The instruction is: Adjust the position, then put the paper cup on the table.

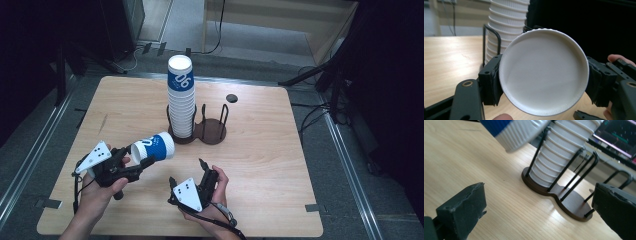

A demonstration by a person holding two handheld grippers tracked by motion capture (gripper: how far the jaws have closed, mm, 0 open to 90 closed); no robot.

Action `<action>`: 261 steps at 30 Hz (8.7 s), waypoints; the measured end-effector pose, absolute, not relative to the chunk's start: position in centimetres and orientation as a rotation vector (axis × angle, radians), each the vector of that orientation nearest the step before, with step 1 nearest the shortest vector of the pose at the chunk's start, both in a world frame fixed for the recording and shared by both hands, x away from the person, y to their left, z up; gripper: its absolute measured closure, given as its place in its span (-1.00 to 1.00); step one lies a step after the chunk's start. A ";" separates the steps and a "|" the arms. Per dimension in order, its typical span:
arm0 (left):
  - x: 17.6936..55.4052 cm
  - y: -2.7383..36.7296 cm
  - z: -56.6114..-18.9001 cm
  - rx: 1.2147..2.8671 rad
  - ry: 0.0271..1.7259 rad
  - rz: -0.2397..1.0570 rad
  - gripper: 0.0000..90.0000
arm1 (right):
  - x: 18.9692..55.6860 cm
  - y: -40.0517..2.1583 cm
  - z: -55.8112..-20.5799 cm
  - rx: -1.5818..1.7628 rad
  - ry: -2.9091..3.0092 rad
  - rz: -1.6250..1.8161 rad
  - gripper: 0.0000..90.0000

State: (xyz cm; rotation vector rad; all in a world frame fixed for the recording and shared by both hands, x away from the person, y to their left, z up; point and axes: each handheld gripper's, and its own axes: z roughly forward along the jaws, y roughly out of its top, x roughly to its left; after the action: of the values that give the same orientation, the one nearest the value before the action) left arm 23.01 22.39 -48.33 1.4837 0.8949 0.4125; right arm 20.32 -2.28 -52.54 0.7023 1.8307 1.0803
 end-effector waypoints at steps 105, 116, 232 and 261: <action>22.5 19.5 -50.7 1.390 0.755 0.513 -0.37 | 26.2 0.2 -49.7 2.512 1.067 2.314 -1.00; 22.5 19.6 -50.7 1.372 0.734 0.478 -0.39 | 26.1 0.2 -49.5 2.499 1.014 2.367 -0.62; 24.0 30.9 -55.2 1.524 1.352 0.631 -1.00 | 31.3 -13.8 -48.4 1.385 1.237 1.465 -0.58; 24.1 31.0 -55.2 1.516 1.357 0.616 -1.00 | 37.7 -16.2 -50.5 1.372 1.274 1.273 -0.57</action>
State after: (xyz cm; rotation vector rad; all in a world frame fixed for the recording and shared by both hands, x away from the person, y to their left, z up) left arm 24.07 31.00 -55.17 1.5163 1.3574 0.6156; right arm 37.72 -16.24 -50.49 1.3716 1.2736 1.2734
